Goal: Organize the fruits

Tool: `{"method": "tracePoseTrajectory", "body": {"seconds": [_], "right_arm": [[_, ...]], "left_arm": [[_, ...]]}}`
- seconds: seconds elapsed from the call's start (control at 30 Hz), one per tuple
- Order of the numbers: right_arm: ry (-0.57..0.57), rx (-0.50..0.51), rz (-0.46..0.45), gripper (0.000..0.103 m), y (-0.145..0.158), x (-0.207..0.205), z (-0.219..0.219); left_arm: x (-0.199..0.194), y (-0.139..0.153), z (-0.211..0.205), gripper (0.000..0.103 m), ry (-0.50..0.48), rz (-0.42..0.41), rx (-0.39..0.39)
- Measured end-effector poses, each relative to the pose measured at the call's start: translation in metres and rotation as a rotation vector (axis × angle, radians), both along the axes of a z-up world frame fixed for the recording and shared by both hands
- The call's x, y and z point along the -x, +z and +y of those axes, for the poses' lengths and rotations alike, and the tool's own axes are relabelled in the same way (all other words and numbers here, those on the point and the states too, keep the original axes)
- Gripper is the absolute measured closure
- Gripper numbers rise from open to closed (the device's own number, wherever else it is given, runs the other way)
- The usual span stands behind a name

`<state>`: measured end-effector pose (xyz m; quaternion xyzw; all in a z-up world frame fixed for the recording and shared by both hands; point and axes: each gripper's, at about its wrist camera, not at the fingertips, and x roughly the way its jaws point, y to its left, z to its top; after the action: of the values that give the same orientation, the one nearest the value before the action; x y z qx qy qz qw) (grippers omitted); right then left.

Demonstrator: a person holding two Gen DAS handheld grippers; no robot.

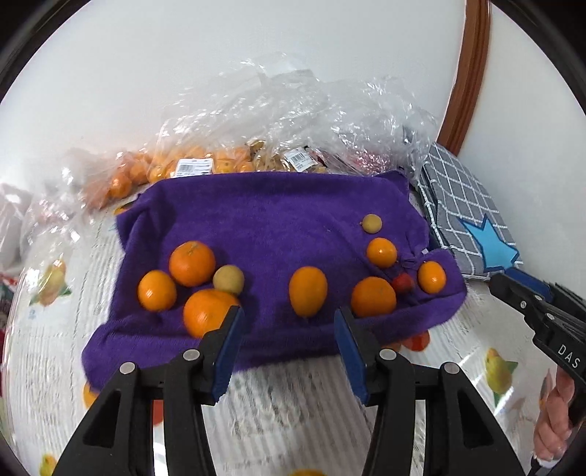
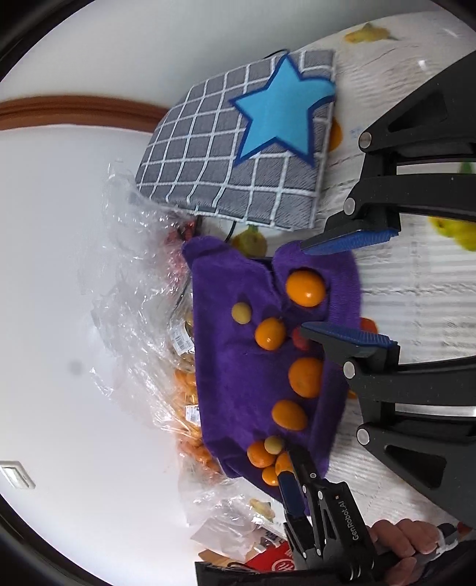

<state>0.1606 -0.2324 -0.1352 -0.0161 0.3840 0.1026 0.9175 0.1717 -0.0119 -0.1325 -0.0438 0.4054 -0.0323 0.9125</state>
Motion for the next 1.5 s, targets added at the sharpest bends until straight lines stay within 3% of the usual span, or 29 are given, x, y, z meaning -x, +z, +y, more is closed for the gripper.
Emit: {"method": "tracePoseTrajectory", "body": {"seconds": [0.13,0.3,0.43,0.57,0.7,1.0,1.5], "right_arm": [[-0.044,-0.036,0.007,0.052,0.009,0.019,-0.002],[-0.066,-0.005,0.035,0.047,0.01,0.041,0.004],[-0.09,0.042,0.035,0.046,0.02,0.061,0.008],[-0.093,0.07,-0.011,0.024,0.036,0.082,0.011],[-0.089,0.047,-0.056,0.013,0.053,0.103,0.012],[-0.092,0.02,-0.094,0.01,0.072,0.138,0.018],[-0.095,0.048,-0.12,0.01,0.081,0.157,0.022]], "left_arm": [[0.022,0.009,0.01,0.052,0.033,-0.003,0.04],[0.045,0.027,0.015,0.049,0.049,-0.031,0.03],[0.064,0.042,0.016,0.038,0.059,-0.06,0.025],[0.084,0.057,0.014,0.031,0.063,-0.102,0.006],[0.105,0.068,0.013,0.023,0.056,-0.128,-0.008],[0.142,0.088,0.018,0.02,0.071,-0.187,-0.025],[0.154,0.094,0.023,0.02,0.078,-0.21,-0.01]]}}
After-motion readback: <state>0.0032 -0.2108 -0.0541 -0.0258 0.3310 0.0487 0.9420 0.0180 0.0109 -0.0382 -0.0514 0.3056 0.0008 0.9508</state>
